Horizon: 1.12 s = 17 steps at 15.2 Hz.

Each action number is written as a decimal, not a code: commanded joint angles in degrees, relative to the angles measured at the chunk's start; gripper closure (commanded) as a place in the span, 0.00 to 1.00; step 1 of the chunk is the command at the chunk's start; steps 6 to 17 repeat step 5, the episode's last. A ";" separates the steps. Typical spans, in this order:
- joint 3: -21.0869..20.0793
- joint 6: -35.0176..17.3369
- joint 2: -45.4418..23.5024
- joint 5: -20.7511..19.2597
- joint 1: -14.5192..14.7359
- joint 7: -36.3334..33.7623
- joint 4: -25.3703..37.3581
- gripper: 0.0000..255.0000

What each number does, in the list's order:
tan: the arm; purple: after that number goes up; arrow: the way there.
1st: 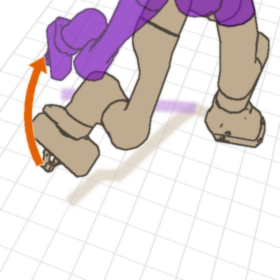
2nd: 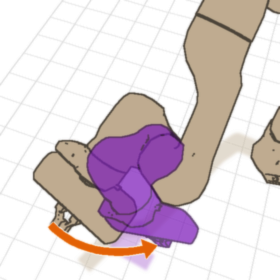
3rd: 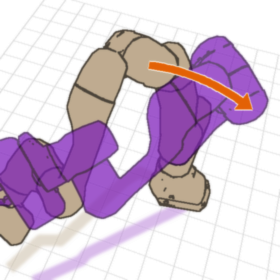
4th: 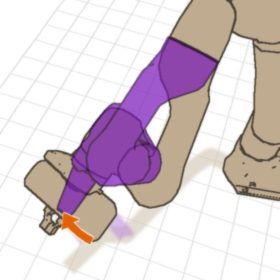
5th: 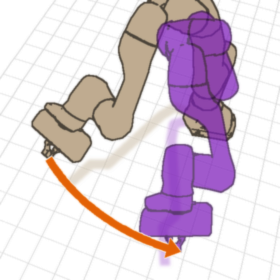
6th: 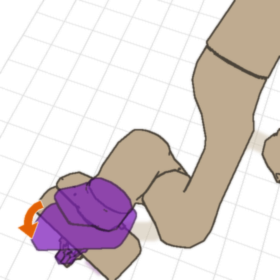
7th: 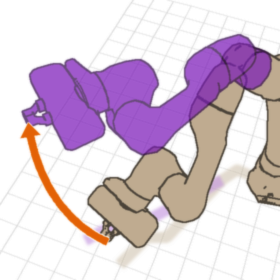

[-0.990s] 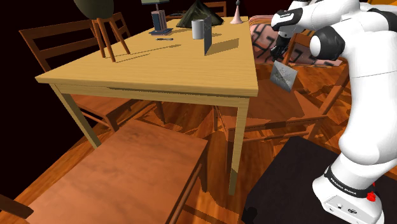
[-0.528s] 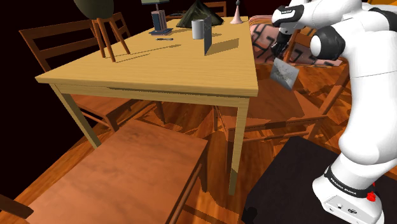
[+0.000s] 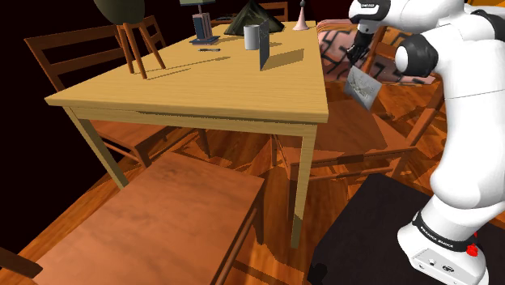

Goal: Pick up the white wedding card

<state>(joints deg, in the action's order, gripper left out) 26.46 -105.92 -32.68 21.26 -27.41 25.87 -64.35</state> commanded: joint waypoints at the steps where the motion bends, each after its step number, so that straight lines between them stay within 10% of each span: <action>1: 0.00 1.65 -0.22 -0.03 -0.30 -0.38 1.93 1.00; 17: -0.05 3.64 -0.75 0.06 -0.87 -0.73 4.52 1.00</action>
